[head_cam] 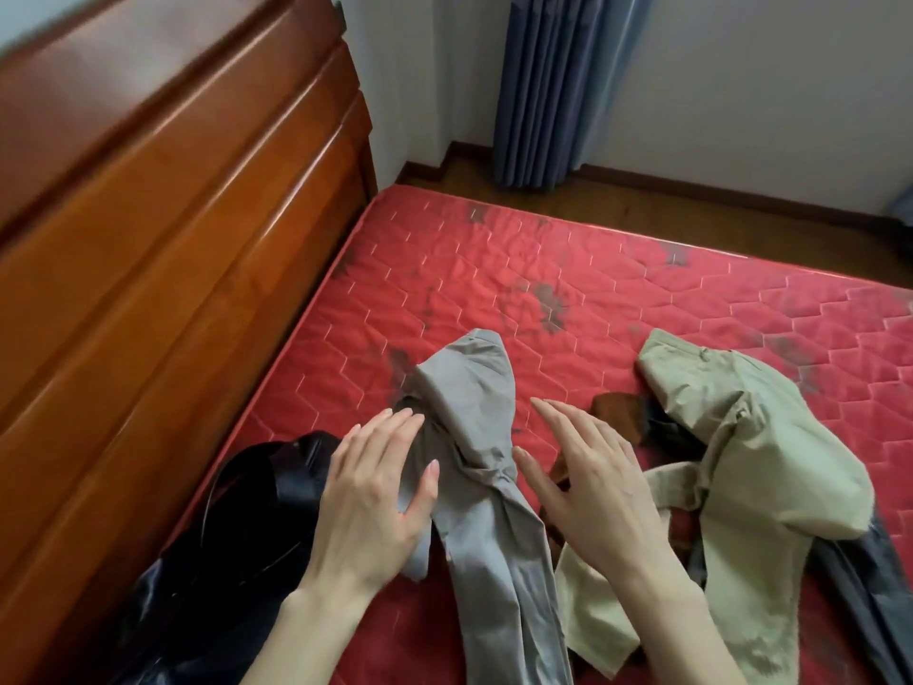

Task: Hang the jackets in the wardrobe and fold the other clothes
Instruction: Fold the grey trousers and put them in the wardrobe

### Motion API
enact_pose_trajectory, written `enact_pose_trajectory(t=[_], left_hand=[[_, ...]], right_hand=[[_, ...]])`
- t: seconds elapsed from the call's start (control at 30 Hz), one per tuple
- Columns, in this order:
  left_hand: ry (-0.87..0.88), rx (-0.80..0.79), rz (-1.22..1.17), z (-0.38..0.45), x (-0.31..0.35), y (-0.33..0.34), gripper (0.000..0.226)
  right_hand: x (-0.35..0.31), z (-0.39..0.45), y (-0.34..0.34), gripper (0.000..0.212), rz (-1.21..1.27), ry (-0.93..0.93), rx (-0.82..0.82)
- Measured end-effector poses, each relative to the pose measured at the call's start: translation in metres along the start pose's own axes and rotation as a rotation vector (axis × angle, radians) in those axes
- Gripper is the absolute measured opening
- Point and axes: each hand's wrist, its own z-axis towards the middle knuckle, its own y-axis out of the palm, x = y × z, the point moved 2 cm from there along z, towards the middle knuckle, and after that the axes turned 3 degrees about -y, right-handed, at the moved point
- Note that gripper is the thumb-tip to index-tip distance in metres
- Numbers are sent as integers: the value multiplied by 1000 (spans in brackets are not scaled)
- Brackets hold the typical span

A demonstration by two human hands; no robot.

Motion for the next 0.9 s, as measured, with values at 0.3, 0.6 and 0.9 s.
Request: enact_pose_trajectory(t=[0.3, 0.6, 0.9], left_hand=[[18, -41, 86, 33, -91, 134, 50], [12, -124, 187, 55, -150, 234, 52], [-313, -313, -50, 74, -153, 272, 50]], right_hand=[[65, 31, 164, 59, -56, 11, -70], [112, 59, 279, 105, -57, 343, -384], [127, 65, 339, 41, 521, 689, -168]])
